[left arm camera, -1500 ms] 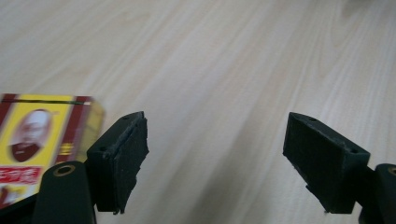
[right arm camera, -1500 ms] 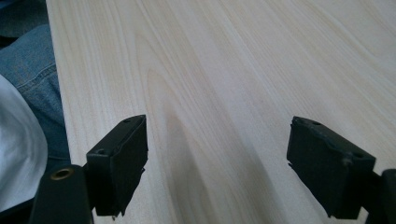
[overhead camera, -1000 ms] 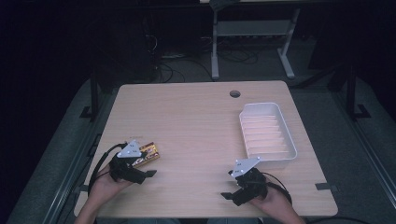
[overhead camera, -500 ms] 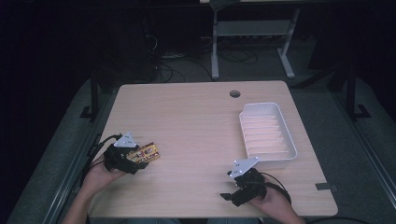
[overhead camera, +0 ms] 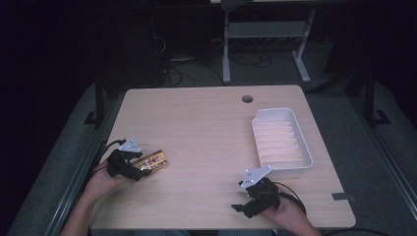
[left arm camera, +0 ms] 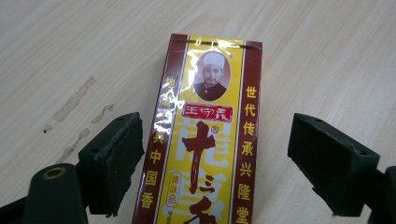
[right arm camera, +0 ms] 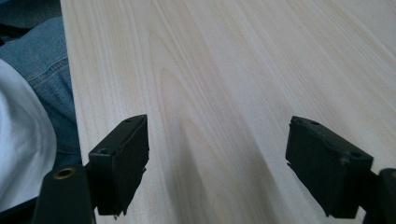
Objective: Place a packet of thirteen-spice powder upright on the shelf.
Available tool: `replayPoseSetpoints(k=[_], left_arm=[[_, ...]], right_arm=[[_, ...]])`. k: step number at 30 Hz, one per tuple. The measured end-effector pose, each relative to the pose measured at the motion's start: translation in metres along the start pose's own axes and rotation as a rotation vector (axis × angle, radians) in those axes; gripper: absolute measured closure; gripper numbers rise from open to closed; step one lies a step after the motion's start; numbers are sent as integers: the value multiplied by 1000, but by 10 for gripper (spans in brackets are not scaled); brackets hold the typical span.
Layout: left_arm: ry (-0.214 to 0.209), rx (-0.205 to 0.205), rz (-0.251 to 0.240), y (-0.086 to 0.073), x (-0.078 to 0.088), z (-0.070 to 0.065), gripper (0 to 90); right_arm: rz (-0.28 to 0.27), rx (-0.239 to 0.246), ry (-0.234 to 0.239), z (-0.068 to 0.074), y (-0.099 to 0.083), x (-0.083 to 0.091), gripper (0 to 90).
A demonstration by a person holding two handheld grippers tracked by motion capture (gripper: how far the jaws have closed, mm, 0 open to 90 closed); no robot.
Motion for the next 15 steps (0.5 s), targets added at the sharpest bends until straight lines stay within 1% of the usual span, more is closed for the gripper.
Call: replayPoseSetpoints(k=[3, 5, 8, 9, 15], left_arm=[[-4, 2, 12, -1, -3, 2, 175], [-12, 10, 22, -2, -5, 2, 176], [-4, 11, 29, -3, -7, 4, 179], [-9, 14, 30, -3, -8, 4, 180], [-16, 15, 56, -6, -12, 6, 210]], right_arm=[[2, 0, 2, 0, 0, -1, 207], [3, 0, 4, 1, 0, -1, 207], [3, 0, 6, 1, 0, -1, 207], [1, 1, 7, 1, 1, -1, 207], [-4, 1, 14, 2, 2, -1, 207]])
Point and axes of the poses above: each handheld gripper's, and its own axes: x roughly backward along the jaws, y roughly out of its top, z roughly to its left, the point moved 5 cm from there along -x, roughly forward along the jaws, and after that the axes turned 7 degrees about y, right-handed, at the moved point
